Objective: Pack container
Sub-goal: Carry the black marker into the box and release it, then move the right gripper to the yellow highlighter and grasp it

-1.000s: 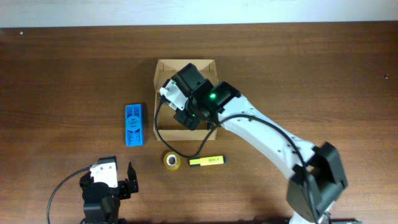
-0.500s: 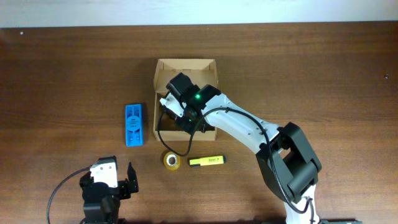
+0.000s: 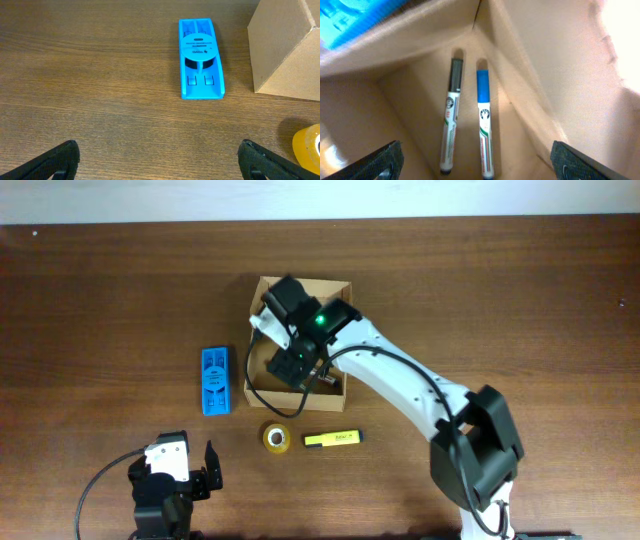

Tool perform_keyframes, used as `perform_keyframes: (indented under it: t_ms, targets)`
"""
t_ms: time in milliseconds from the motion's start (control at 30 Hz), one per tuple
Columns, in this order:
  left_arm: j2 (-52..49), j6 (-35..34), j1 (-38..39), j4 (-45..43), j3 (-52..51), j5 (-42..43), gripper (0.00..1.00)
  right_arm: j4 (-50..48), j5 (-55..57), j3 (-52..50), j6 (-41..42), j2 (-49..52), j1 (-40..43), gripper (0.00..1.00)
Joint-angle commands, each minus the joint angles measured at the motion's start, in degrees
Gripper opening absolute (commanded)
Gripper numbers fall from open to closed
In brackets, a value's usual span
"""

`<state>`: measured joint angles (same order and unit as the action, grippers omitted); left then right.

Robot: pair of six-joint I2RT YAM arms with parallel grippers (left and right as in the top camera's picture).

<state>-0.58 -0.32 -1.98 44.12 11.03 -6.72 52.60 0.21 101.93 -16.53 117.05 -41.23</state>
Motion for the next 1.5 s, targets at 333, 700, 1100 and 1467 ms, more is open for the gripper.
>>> perform_keyframes:
  t_ms: [333,700,1100,1467]
  targets:
    - [0.3,-0.8,0.2,0.0,-0.4,-0.6,1.00,16.8,-5.1,3.9,-11.1,-23.2,4.9,0.99]
    - [0.3,-0.8,0.2,0.0,-0.4,-0.6,1.00,21.5,-11.2,-17.9,-14.3,-41.6,6.6,0.99]
    - [0.3,-0.8,0.2,0.0,-0.4,-0.6,1.00,16.2,-10.0,-33.6,-11.5,-42.4,-6.8,0.99]
    - [0.3,-0.8,0.2,0.0,-0.4,-0.6,0.99,11.8,-10.1,-34.2,-11.5,-26.1,-11.2,0.99]
